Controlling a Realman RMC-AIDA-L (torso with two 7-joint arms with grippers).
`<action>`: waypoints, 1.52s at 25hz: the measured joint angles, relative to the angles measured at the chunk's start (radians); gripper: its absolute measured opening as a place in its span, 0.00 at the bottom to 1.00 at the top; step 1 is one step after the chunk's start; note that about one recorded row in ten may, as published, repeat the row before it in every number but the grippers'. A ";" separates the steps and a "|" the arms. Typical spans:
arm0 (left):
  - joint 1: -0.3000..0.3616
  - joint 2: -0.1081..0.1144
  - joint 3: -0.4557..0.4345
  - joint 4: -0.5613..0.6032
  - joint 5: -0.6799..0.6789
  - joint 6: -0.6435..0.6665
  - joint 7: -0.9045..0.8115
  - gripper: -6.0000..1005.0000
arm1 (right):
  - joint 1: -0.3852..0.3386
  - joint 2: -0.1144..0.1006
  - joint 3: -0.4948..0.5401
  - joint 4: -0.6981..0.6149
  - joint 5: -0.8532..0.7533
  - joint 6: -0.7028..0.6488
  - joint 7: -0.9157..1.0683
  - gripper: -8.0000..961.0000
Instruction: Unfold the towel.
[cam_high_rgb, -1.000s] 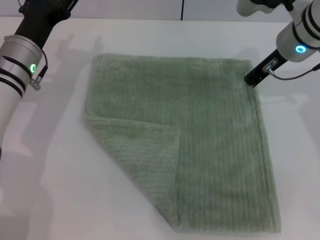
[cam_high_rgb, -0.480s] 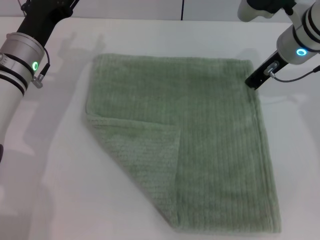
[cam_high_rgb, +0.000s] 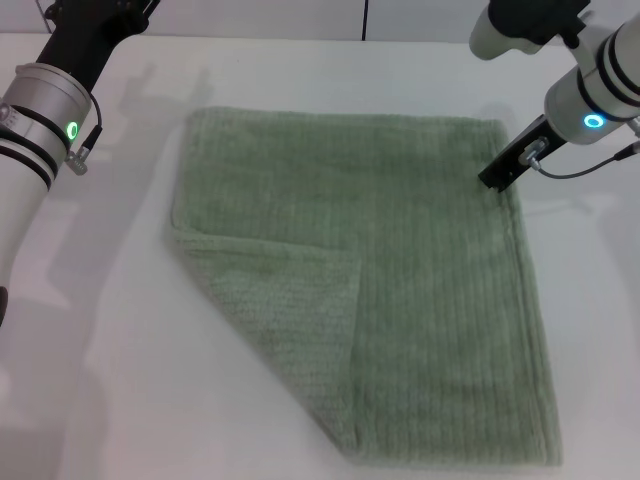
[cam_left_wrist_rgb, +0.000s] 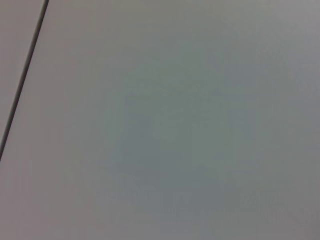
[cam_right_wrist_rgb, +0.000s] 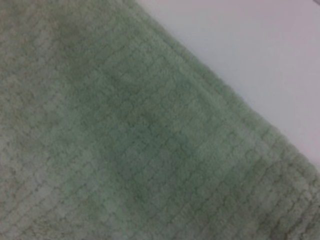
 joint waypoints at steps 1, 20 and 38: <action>0.000 0.000 0.000 0.000 0.001 0.000 0.000 0.78 | 0.000 0.003 0.000 0.003 0.000 -0.005 -0.004 0.01; 0.001 0.007 0.088 0.030 0.012 -0.034 -0.135 0.77 | -0.004 0.009 0.002 0.028 0.009 -0.027 -0.023 0.01; 0.122 0.089 0.733 0.556 0.154 -0.194 -1.041 0.76 | -0.002 0.008 0.002 0.050 0.013 -0.046 -0.034 0.01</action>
